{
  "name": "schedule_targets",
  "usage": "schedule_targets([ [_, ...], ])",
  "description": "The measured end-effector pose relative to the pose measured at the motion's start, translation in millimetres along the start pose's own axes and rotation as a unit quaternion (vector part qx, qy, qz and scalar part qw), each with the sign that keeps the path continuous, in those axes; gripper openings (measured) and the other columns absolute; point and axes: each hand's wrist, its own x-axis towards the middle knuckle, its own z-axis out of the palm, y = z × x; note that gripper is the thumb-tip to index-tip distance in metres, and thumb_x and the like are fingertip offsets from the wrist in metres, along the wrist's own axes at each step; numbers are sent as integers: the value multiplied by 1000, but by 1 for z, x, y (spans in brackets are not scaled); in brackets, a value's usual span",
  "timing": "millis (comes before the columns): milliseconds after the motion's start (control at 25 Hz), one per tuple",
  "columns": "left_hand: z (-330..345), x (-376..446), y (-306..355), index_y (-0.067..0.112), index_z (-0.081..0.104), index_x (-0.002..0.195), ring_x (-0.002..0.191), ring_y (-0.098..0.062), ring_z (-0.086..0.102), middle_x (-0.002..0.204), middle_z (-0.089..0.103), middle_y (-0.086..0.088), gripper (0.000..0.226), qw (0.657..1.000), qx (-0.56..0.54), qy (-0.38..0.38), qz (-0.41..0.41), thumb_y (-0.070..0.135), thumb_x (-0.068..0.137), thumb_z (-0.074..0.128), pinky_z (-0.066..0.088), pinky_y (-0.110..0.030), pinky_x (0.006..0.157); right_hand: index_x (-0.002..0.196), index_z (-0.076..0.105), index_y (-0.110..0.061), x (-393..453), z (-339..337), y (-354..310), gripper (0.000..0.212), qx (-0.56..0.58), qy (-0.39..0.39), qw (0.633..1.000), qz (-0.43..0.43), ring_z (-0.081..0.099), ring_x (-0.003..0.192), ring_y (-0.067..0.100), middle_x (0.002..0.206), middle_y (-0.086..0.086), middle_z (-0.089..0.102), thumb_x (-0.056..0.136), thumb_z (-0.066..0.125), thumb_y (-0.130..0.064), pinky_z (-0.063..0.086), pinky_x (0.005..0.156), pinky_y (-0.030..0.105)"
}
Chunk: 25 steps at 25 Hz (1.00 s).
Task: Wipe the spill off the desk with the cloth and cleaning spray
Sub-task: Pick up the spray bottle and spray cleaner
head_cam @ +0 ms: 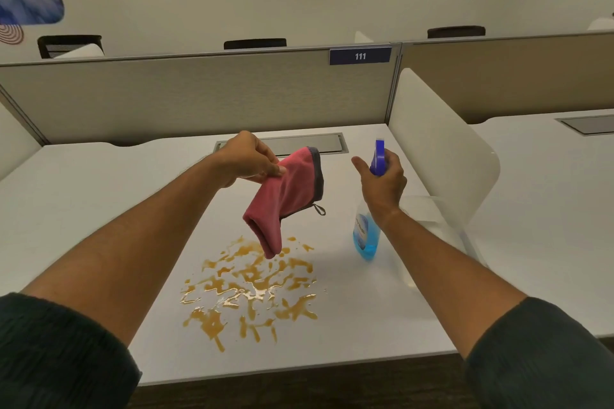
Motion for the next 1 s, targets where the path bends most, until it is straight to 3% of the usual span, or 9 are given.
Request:
schedule_targets([
  [120,-1,-3,1,-4,73,83,81,-28,73,85,73,-19,17,1000,4,-1,3,3,70,82,61,-38,77,145,35,-13,0,-4,0,83,-26,-13,999,-19,54,119,23,145,8,47,80,74,-45,48,95,30],
  [240,-3,-6,1,-4,73,86,79,-26,73,86,74,-19,19,1000,15,-3,7,4,71,82,61,-34,73,151,27,-15,2,-12,-7,95,-50,-7,998,-37,41,137,26,156,6,34,77,74,-51,42,106,37],
  [480,-4,-12,6,-2,74,85,75,-23,73,85,74,-18,18,999,31,-13,22,4,71,82,61,-29,69,150,31,-10,1,-22,-28,99,-109,-30,974,-198,39,139,28,154,11,38,74,73,-57,36,110,39],
  [600,-5,-16,8,0,75,83,77,-24,73,84,74,-17,17,998,43,-18,29,5,70,84,61,-29,68,146,40,-9,-3,-14,-39,89,-156,-108,940,-285,43,136,28,148,13,46,76,75,-51,35,107,32],
  [720,-6,-21,7,1,75,83,80,-26,74,84,74,-17,18,998,53,-20,34,6,69,85,61,-30,70,137,52,-8,-12,-2,-49,70,-199,-203,888,-360,54,126,28,136,13,58,81,75,-42,43,105,34],
  [880,-12,-31,2,2,75,85,79,-25,73,84,75,-15,18,997,62,-23,28,7,70,84,61,-33,74,122,65,-8,-23,12,-62,43,-224,-295,833,-410,62,105,25,116,12,69,86,72,-29,53,92,34],
  [1000,-20,-40,-7,3,76,85,79,-24,74,84,75,-14,17,998,66,-13,18,7,70,84,61,-33,74,111,71,-10,-30,23,-72,28,-214,-331,813,-429,64,90,18,104,9,72,87,71,-24,57,82,32],
])
